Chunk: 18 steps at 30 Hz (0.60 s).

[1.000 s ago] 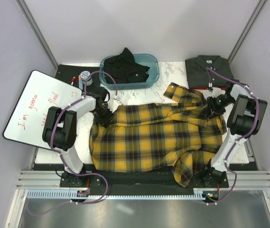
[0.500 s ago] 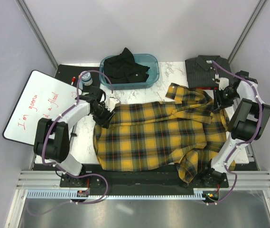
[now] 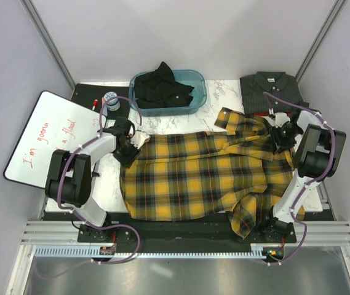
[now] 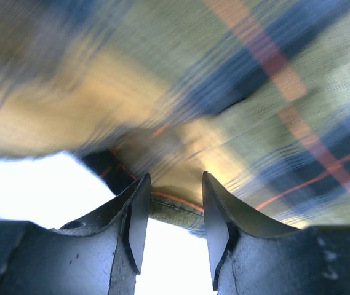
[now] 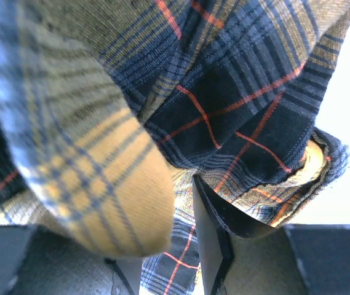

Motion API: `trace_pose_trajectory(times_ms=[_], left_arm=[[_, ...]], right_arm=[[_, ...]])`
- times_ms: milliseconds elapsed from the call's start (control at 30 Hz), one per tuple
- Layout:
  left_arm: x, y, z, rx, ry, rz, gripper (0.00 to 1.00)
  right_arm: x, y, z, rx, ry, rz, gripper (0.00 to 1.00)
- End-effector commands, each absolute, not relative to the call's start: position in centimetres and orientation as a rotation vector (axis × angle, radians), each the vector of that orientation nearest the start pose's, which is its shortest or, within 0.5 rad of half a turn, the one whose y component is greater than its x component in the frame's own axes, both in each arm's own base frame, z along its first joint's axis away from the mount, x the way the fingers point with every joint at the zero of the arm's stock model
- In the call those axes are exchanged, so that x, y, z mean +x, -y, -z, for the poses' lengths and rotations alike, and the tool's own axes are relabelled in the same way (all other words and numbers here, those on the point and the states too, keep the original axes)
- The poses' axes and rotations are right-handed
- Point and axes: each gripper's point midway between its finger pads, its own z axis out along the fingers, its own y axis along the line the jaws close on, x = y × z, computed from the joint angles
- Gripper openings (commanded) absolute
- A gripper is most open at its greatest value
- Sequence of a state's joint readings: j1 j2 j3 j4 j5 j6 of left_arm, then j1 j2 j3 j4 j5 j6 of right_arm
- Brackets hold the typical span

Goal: Fold and stack the long sleeve shirts
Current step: Fold the shirt

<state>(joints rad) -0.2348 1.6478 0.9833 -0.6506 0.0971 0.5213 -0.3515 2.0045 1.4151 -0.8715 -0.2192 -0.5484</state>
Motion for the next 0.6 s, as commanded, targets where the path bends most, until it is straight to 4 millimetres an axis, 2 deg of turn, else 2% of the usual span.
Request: trace_pose_trajectory(times_ms=[0,167,200,267,300,333,367,400,433,467,500,533,567], left_arm=[[30.7,2.4,-3.7,1.048,-2.619,-0.168,0.47],[31.7,-0.8,-3.4,0.987,-2.65,-0.303,0.47],[31.9,-1.3,-3.4,0.975,-2.654,-0.325,0.47],[32.1,-1.2,-3.9,0.968,-2.64,-0.31,0.47],[32.1,-0.7,-4.3,0.969,-2.623,-0.263,0.47],[32.4,-0.1,-5.6,0.957,-2.586,-0.233,0.47],[32.2,0.7,-6.4,0.965,-2.568,-0.167,0.48],[31.4,2.0,-6.8,0.984,-2.568,-0.07,0.49],[31.7,2.9,-8.3,0.977,-2.534,-0.018,0.49],[31.5,3.8,-9.0,0.993,-2.517,0.053,0.52],[31.4,4.8,-10.0,0.995,-2.504,0.108,0.6],[31.2,5.3,-10.5,1.002,-2.492,0.136,0.61],[31.0,5.9,-11.1,1.015,-2.476,0.17,0.65]], right_arm=[[33.5,13.4,2.8,-0.343,-3.009,-0.026,0.42],[33.6,13.4,2.5,-0.354,-3.001,-0.029,0.42],[33.8,13.3,2.0,-0.359,-2.988,-0.029,0.42],[33.5,12.5,0.9,-0.389,-2.976,-0.097,0.43],[33.6,12.1,-0.6,-0.405,-2.943,-0.116,0.44],[34.0,11.7,-1.9,-0.426,-2.91,-0.139,0.47],[33.5,10.4,-3.3,-0.439,-2.894,-0.236,0.5],[33.8,9.9,-5.5,-0.458,-2.839,-0.26,0.52],[34.7,9.9,-7.5,-0.462,-2.79,-0.253,0.57],[34.6,9.0,-9.0,-0.472,-2.762,-0.31,0.6],[34.9,8.8,-10.6,-0.486,-2.727,-0.308,0.65],[36.1,9.0,-12.6,-0.493,-2.675,-0.283,0.67],[36.3,8.8,-13.5,-0.49,-2.667,-0.3,0.69]])
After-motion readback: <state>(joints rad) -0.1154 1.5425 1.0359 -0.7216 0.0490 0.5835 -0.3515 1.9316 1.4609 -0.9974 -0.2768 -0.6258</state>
